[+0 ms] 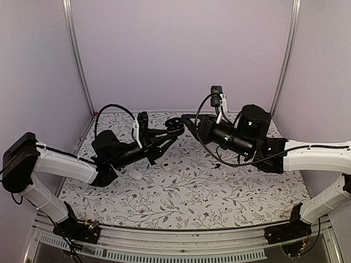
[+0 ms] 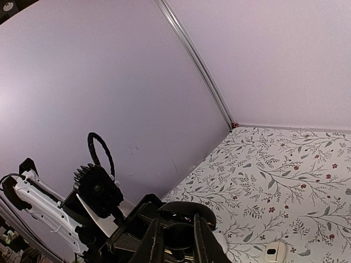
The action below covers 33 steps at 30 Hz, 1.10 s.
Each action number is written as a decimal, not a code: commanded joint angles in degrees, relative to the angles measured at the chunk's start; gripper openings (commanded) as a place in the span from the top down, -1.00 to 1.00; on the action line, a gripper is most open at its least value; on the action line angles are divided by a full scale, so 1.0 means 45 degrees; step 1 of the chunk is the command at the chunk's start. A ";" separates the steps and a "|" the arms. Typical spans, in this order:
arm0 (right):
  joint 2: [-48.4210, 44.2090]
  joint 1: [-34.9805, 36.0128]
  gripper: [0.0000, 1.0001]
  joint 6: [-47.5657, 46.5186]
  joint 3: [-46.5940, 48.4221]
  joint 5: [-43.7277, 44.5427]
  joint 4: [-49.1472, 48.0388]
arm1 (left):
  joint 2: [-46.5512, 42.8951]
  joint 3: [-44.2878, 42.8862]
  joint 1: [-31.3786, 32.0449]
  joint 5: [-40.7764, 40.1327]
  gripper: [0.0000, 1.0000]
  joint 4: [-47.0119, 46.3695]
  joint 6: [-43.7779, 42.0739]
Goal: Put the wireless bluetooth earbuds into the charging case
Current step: Insert the right earbud into the right side groove of the charging case.
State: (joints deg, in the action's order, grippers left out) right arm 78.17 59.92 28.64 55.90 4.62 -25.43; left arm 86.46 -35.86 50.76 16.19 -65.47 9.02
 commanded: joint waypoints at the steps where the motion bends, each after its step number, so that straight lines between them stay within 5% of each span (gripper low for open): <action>1: -0.0090 0.0245 0.64 -0.0501 0.0262 0.0642 -0.0312 | -0.0400 -0.0294 0.0281 0.0211 1.00 0.0011 -0.0016; 33: 0.0241 0.0707 0.64 -0.1222 0.0297 0.1644 -0.0130 | -0.0671 -0.0411 0.0391 0.0410 1.00 0.0038 0.0785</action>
State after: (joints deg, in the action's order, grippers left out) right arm 78.96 62.41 24.29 56.71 10.55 -25.52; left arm 85.60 -36.38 51.64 17.56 -64.62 12.08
